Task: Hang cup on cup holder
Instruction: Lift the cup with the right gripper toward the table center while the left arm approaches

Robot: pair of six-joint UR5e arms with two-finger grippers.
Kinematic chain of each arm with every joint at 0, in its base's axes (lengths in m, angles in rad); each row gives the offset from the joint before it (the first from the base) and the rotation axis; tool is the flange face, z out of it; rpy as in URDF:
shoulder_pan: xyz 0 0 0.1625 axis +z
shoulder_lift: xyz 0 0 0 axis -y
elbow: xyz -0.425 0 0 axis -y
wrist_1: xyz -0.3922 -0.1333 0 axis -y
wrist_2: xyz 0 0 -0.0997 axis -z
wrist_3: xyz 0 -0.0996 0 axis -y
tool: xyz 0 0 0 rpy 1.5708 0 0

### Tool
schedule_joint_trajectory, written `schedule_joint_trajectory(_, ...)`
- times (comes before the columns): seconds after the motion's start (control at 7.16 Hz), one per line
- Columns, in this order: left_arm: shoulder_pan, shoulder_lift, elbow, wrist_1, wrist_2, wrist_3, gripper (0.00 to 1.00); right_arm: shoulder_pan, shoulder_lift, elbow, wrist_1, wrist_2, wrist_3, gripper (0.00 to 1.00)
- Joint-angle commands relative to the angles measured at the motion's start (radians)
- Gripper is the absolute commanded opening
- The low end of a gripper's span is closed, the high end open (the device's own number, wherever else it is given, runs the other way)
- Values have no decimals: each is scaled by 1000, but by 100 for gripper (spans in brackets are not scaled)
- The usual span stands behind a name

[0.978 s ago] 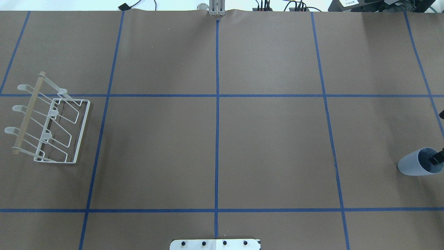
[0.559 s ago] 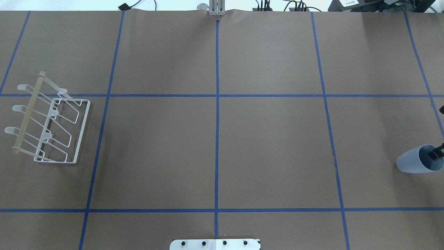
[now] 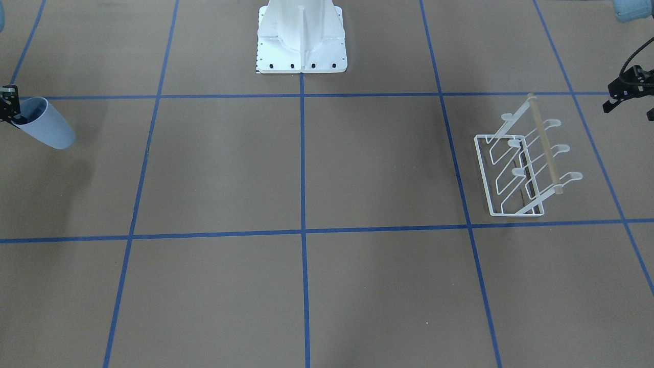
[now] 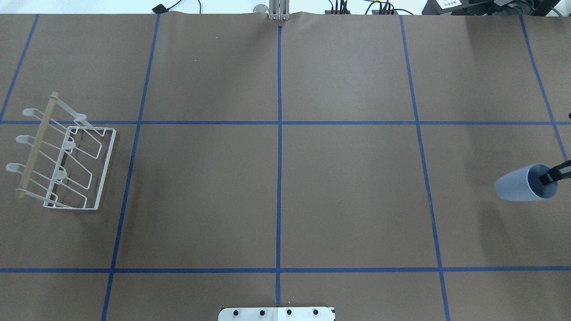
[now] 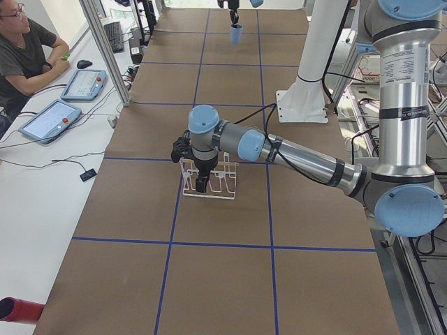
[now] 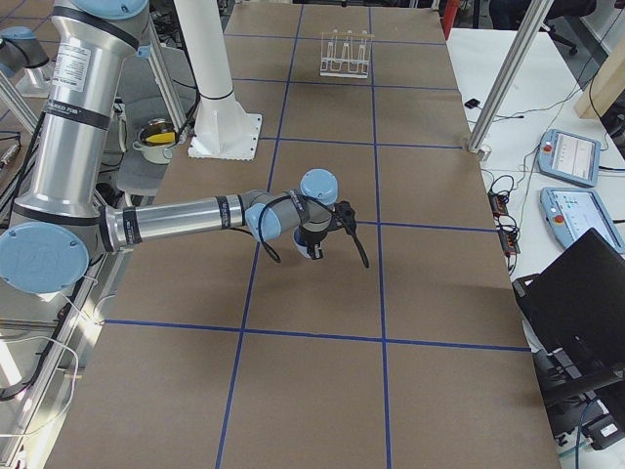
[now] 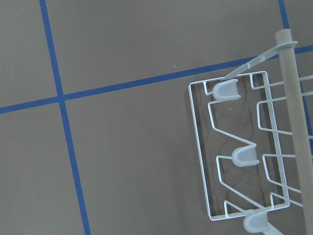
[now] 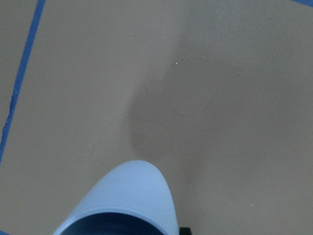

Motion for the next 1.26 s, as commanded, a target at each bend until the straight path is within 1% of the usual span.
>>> schedule_joint_trajectory(0.0,41,-100,6,-3,-2,-13,99,1,132,-36,143,-6,302,0)
schedule_joint_trajectory(0.14,59,-140,-6,-8,-2,-128,99,1,177,-40,158,-4,323,0)
schedule_joint_trajectory(0.28,119,-194,-5,-41,1,-271,99,1,215,-37,159,-4,355,0)
schedule_joint_trajectory(0.56,193,-254,-3,-132,5,-539,99,-11,316,-40,194,-4,577,0)
schedule_joint_trajectory(0.7,240,-315,3,-158,10,-664,99,-30,385,-42,195,-6,704,0)
schedule_joint_trajectory(0.84,271,-367,6,-158,40,-752,99,-56,449,-48,195,-15,775,0)
schedule_joint_trajectory(0.98,325,-418,7,-160,56,-856,99,-95,484,-47,206,-67,812,0)
schedule_joint_trajectory(1.12,360,-470,12,-164,95,-971,99,-144,491,-50,288,-124,892,0)
